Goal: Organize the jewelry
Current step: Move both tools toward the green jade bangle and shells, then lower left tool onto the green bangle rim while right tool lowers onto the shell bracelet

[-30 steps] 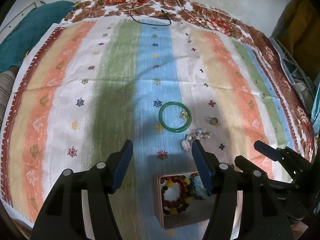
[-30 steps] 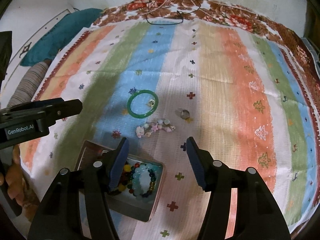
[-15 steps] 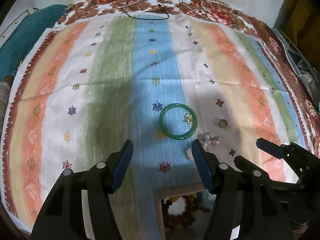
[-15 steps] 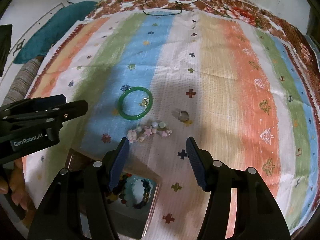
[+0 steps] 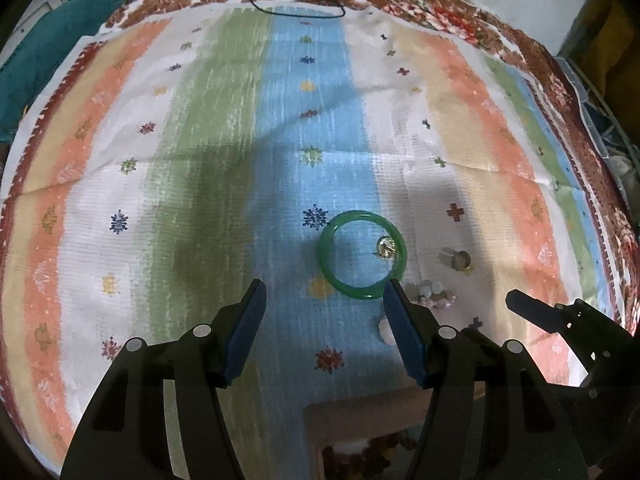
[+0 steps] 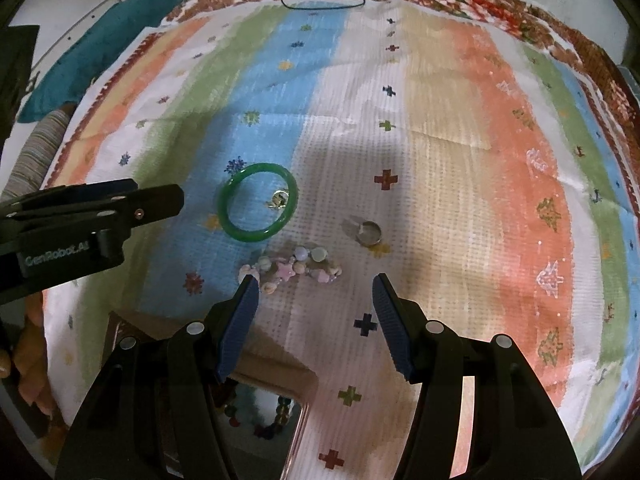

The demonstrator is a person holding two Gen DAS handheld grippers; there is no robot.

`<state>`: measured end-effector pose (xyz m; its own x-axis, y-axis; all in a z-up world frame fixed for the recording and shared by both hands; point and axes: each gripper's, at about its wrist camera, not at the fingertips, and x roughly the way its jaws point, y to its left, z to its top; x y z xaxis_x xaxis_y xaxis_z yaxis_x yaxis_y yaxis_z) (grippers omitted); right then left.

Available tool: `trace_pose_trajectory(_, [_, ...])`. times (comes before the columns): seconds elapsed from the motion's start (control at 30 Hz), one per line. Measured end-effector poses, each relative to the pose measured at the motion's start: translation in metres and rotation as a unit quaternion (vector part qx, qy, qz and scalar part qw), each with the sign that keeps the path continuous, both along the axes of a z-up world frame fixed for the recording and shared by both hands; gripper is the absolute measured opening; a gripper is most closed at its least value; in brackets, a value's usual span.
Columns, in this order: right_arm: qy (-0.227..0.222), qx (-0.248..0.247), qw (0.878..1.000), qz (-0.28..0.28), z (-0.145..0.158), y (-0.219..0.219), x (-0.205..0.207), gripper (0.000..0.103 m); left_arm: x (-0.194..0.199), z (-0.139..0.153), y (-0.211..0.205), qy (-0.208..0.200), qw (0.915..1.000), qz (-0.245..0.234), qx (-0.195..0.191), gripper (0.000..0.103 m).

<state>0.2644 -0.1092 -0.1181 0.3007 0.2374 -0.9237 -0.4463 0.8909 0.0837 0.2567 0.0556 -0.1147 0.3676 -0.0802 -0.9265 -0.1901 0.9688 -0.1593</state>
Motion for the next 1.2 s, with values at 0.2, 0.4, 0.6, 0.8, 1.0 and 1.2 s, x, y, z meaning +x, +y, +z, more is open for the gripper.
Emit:
trace_pose_trajectory(0.2, [0.011,-0.002,1.000,0.004,-0.009,0.005,0.006,0.059,0.013,-0.016,0.000,0.017,0.9998,-0.012,0.002,0.061])
trace_pose_trajectory(0.4, [0.021,-0.002,1.000,0.007,-0.016,0.008,0.013,0.059,0.021,-0.025,-0.004,0.027,0.9992,-0.027,0.006,0.061])
trace_pose_trajectory(0.6, [0.035,0.001,0.999,0.007,-0.023,0.010,0.019,0.059,0.027,-0.033,-0.004,0.036,0.9987,-0.033,0.011,0.061])
trace_pose_trajectory(0.8, [0.047,-0.004,0.999,0.009,-0.032,0.013,0.023,0.050,0.031,-0.039,-0.006,0.046,0.9980,-0.041,0.014,0.060])
trace_pose_trajectory(1.0, [0.059,-0.003,0.998,0.009,-0.040,0.016,0.028,0.040,0.036,-0.046,-0.008,0.054,0.9972,-0.049,0.015,0.059])
trace_pose_trajectory(1.2, [0.067,-0.005,0.998,0.012,-0.049,0.018,0.030,0.027,0.043,-0.054,-0.008,0.059,0.9970,-0.047,0.019,0.057])
